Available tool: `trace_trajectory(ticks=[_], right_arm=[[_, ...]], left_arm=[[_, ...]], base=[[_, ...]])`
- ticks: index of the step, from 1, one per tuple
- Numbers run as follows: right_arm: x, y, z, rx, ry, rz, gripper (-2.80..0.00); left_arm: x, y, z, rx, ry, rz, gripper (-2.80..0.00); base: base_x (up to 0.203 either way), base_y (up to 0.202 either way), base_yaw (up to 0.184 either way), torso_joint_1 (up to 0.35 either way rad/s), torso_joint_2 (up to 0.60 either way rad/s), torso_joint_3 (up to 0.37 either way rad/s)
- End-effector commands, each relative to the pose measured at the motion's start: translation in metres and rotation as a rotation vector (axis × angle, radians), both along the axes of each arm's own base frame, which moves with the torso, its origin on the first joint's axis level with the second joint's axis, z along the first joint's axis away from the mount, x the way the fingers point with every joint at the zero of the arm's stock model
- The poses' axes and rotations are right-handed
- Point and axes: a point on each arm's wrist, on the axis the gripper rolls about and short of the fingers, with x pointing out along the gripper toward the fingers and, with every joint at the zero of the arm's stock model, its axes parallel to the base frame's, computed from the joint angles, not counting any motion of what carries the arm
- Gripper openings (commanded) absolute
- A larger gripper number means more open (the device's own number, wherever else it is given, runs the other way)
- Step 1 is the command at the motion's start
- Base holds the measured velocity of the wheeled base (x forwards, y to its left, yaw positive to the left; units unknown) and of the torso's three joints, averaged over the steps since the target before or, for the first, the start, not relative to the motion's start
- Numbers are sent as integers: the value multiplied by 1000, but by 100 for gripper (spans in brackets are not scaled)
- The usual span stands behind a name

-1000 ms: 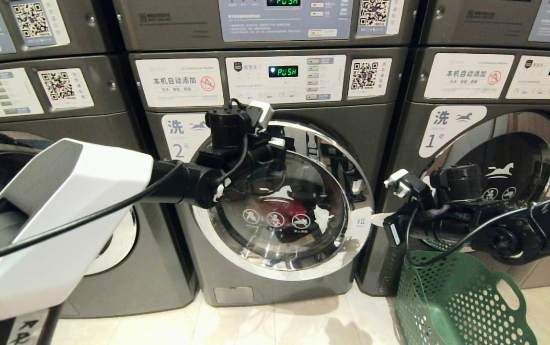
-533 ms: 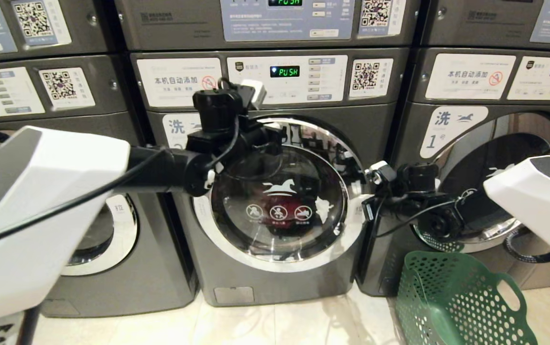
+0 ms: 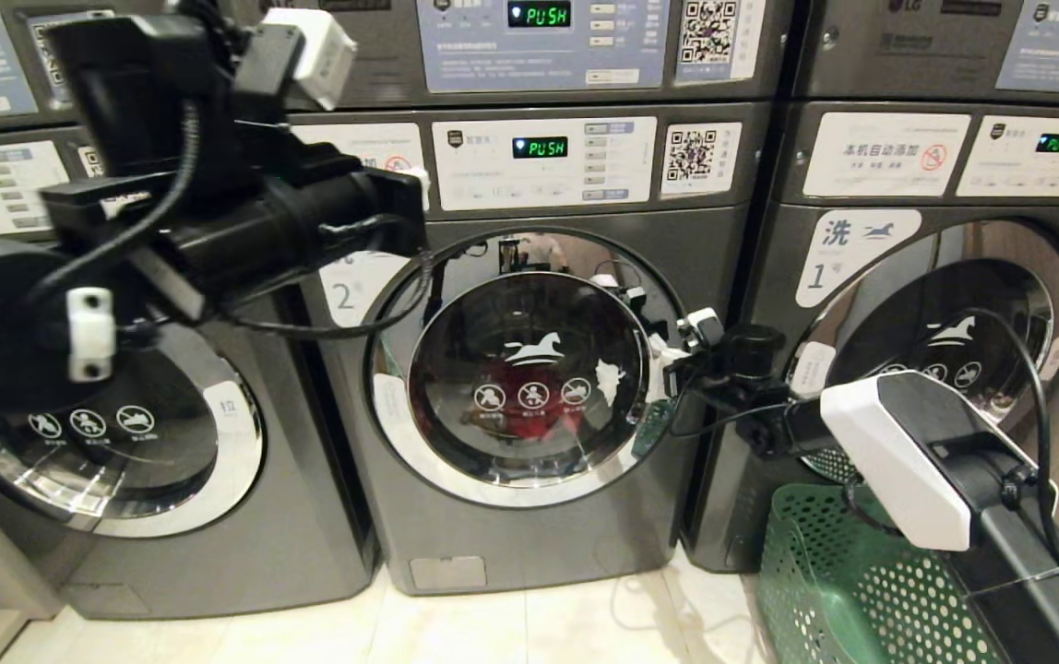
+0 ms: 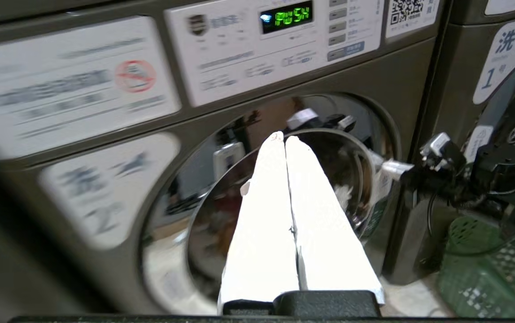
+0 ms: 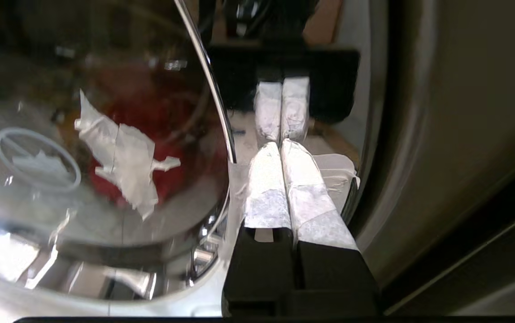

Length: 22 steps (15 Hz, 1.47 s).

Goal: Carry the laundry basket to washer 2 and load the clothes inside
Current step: Press the washing machine door tightly with the right hand, then press the washing machine switch

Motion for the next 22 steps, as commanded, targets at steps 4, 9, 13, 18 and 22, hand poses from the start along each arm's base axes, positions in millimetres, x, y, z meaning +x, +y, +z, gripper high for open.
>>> trace_trajectory(ticks=[4,9,13,18,22], right_arm=[[-4,-11,-48,31,-75,-85,-280],[-59,-21,82,83,-117,-70,-280],[-160,-31,149,72,-20,-31,-280],[-352,-50,124,-66,185,37,-280],[-459,-65,85,-79,330,111,-280]], left_arm=[[-103,62,12,12,-39,95,-280],[-114,68,33,19,-41,88,-280],[-161,95,35,44,-4,53,-280],[-254,150,8,91,155,48,-280],[-273,161,-11,148,272,81,-280]], base=[[0,0,0,0,0,0],[0,0,0,13,10,-6],[0,0,0,0,0,0],[0,0,0,0,0,0],[0,0,0,0,0,0]])
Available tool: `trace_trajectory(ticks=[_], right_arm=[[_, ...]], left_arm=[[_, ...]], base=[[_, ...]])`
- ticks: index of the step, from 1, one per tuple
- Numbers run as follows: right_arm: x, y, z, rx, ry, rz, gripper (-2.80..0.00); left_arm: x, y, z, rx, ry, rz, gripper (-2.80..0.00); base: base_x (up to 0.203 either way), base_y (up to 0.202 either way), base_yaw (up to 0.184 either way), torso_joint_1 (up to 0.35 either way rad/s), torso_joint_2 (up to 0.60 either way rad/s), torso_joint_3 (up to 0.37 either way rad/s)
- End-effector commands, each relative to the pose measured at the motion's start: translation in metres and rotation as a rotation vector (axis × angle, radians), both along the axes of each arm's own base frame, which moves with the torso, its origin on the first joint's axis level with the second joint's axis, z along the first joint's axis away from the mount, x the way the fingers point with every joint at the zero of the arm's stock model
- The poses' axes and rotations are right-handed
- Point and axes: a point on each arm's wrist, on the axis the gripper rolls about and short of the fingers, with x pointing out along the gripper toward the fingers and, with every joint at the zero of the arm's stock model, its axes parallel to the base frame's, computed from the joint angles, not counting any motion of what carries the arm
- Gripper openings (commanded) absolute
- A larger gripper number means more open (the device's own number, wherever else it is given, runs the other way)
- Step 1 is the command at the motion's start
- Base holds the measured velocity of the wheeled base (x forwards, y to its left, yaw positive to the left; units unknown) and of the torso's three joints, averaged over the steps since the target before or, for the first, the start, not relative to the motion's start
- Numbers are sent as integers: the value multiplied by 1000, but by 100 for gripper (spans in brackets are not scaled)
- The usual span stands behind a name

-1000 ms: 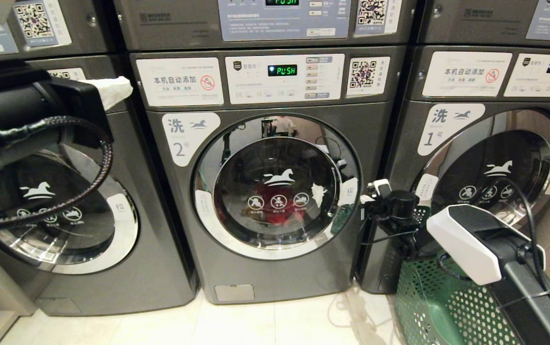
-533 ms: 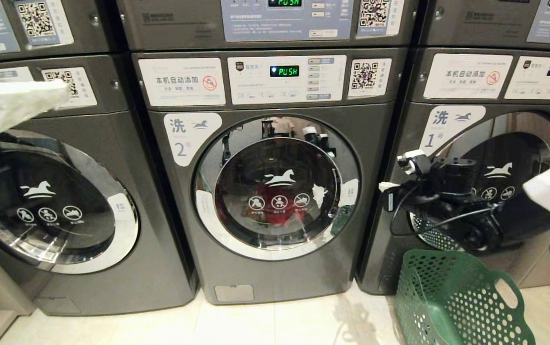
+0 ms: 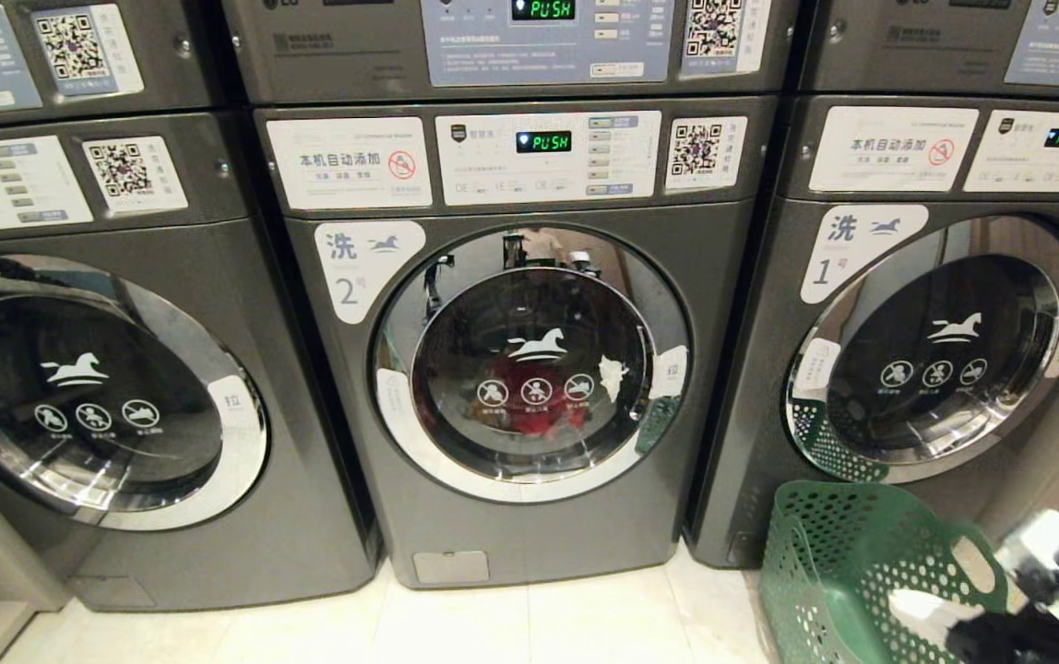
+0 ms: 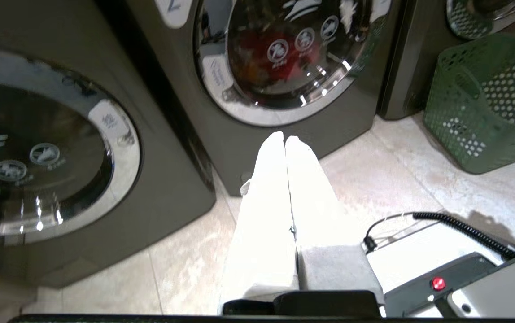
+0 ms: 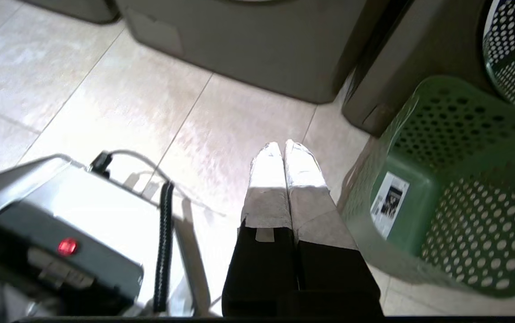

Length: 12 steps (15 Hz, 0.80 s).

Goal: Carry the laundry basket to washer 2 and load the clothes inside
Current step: Press the washing machine switch

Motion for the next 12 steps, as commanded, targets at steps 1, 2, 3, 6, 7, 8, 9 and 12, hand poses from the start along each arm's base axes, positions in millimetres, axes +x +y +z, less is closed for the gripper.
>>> trace_trajectory(ticks=[1,2,3,6,7,8,9,12], right_arm=[[-45,-7,0,14,-44,13,-280],[-64,-10,-4,13,-1,19,-280],[-80,-13,-10,-2,69,10,-280],[-110,-21,-18,-26,30,-128,-280],[-115,-23,-20,-17,13,-193,-280],[-116,-24,-20,-15,13,-276,-280],[-115,-24,-21,-16,32,-371,-280],[-122,-23,-22,2,-38,-452,-280]], left_arm=[[-7,4,-4,6,9,21,-280],[-5,3,-8,12,30,24,-280],[-3,2,-12,-1,53,30,-280],[-3,2,-34,-29,140,58,-280],[-3,2,-45,-45,200,81,-280],[-2,1,-54,-58,252,100,-280],[-1,0,-61,-69,287,113,-280],[-3,2,-74,-65,316,121,-280]], base=[[0,0,0,0,0,0],[0,0,0,0,0,0],[0,0,0,0,0,0],[0,0,0,0,0,0],[0,0,0,0,0,0],[0,0,0,0,0,0],[0,0,0,0,0,0],[0,0,0,0,0,0]])
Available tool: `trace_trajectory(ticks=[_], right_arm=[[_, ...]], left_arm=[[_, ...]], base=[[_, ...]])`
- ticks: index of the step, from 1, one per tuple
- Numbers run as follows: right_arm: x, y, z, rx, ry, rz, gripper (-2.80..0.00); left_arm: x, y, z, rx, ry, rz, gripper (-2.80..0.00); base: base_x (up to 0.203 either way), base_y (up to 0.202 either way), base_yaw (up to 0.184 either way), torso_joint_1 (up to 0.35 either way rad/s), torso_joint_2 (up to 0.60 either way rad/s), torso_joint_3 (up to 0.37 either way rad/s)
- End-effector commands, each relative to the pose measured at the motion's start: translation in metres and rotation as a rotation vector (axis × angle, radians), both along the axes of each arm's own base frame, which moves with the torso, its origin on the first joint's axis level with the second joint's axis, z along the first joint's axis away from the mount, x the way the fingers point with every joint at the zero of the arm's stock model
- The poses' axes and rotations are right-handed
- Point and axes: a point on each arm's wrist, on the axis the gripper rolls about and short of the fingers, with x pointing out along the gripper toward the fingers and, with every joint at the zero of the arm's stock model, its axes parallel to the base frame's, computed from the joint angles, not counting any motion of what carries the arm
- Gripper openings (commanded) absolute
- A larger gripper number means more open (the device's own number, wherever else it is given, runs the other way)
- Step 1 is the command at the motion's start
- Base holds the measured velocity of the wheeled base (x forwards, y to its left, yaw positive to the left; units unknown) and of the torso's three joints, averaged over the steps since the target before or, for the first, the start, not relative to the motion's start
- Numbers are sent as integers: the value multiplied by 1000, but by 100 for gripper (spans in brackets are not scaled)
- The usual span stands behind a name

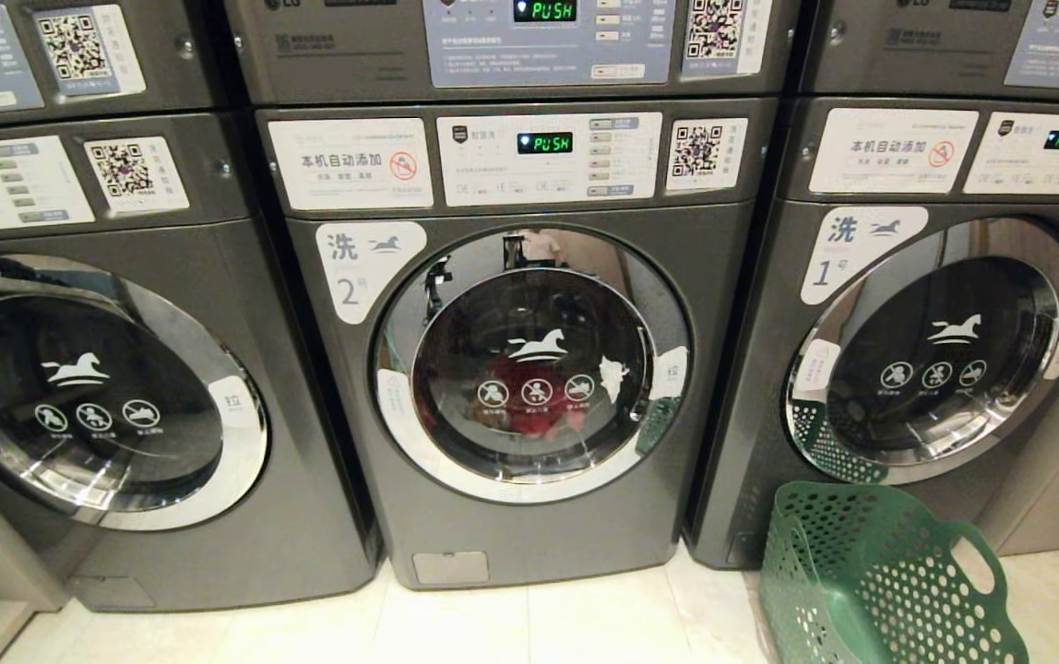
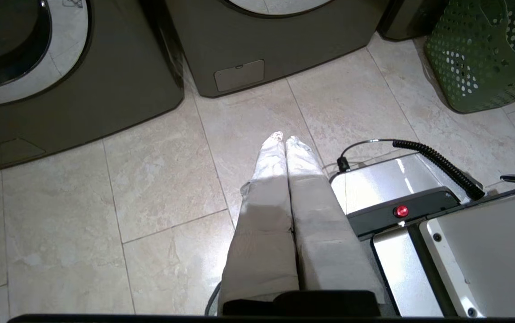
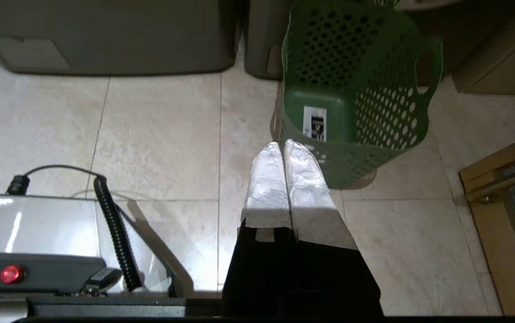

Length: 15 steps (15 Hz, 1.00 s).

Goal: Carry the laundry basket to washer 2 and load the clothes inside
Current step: Press the washing machine switch

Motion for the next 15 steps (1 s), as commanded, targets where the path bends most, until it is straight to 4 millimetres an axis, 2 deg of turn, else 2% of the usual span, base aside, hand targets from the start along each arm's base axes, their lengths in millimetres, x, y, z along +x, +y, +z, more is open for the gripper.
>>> trace_trajectory(ticks=[1,5,10,12,13,15], right_arm=[[-11,1,-2,-10,-117,26,-280],[-30,1,-7,-17,-364,96,-280],[-30,0,-7,-15,-364,104,-280],[-30,0,-6,-13,-365,103,-280],[-30,0,-7,-12,-365,103,-280],[-29,0,-7,-8,-364,89,-280]], left_arm=[[-4,2,-10,6,12,1,-280],[-21,9,-44,18,43,43,-280],[-39,0,-58,-62,127,352,-280],[-49,-8,-75,-113,83,438,-280],[-47,-10,-87,-123,37,425,-280],[-24,-8,-93,-93,-184,375,-280]], base=[[0,0,0,0,0,0],[0,0,0,0,0,0],[0,0,0,0,0,0],[0,0,0,0,0,0],[0,0,0,0,0,0],[0,0,0,0,0,0]])
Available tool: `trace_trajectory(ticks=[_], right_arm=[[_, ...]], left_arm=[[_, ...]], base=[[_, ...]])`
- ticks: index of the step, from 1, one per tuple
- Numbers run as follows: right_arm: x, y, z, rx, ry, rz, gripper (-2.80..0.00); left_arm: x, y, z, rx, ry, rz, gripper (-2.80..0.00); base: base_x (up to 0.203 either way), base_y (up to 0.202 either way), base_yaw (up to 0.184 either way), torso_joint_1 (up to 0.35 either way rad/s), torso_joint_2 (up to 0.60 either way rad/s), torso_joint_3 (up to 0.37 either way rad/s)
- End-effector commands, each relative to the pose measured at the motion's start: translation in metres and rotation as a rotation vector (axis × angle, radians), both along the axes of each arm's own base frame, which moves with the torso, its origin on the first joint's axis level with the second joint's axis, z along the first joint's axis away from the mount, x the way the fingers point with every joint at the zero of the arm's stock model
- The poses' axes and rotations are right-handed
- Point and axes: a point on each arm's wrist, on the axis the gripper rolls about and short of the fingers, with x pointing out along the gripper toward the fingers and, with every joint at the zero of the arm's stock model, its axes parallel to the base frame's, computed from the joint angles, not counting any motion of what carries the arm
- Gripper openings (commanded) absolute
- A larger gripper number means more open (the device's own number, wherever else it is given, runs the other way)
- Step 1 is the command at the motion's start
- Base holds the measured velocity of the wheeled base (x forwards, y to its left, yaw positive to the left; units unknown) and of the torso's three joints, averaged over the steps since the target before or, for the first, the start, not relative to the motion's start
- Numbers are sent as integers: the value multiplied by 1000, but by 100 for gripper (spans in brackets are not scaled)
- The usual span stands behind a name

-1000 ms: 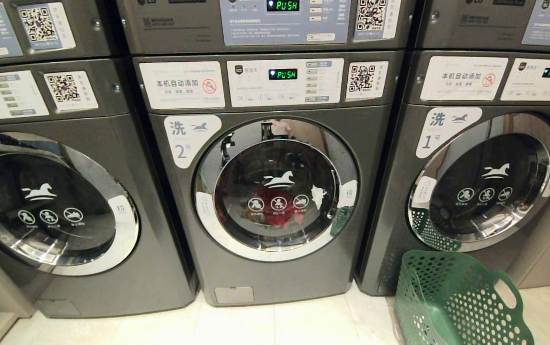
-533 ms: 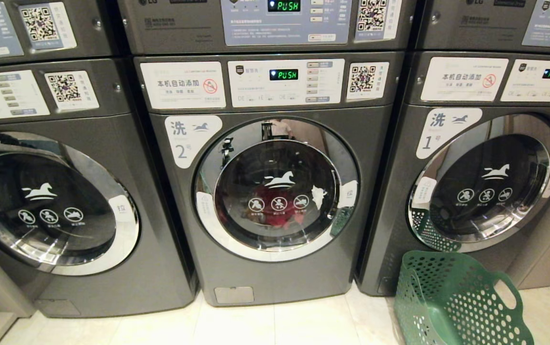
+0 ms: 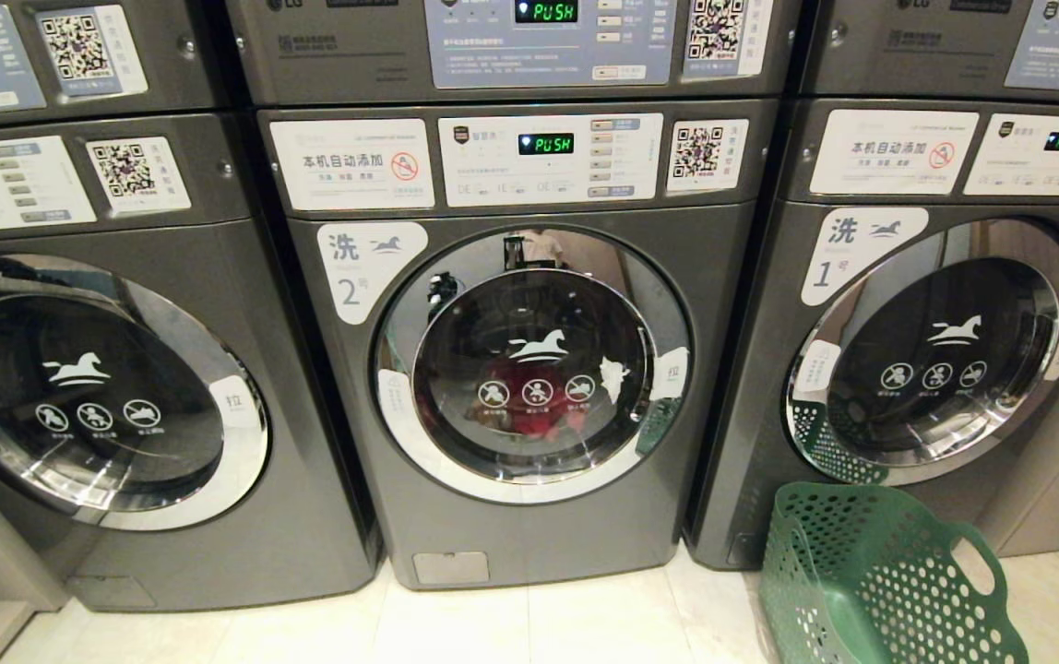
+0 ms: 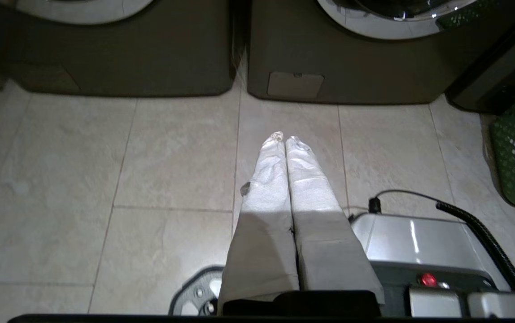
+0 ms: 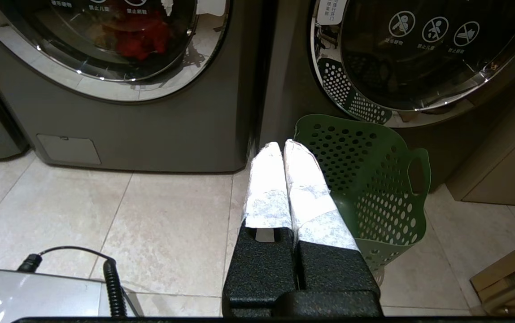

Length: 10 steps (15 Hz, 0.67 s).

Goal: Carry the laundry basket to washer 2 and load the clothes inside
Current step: Press the washing machine switch

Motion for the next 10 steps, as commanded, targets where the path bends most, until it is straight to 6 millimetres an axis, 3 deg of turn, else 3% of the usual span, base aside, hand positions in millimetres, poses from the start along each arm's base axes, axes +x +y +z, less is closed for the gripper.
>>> trace_trajectory(ticks=[1,4,7,10], right_arm=[[0,0,0,4,3,-8,-280],[1,0,1,11,-10,-11,-280],[1,0,0,12,-9,-12,-280],[1,0,1,15,-10,-12,-280]], left_arm=[[14,1,-12,72,-177,-14,-280],[25,1,-54,209,-148,-151,-280],[21,1,-55,215,-72,-200,-280],[18,2,-55,193,-115,-302,-280]], base=[[0,0,0,0,0,0],[0,0,0,0,0,0],[0,0,0,0,0,0],[0,0,0,0,0,0]])
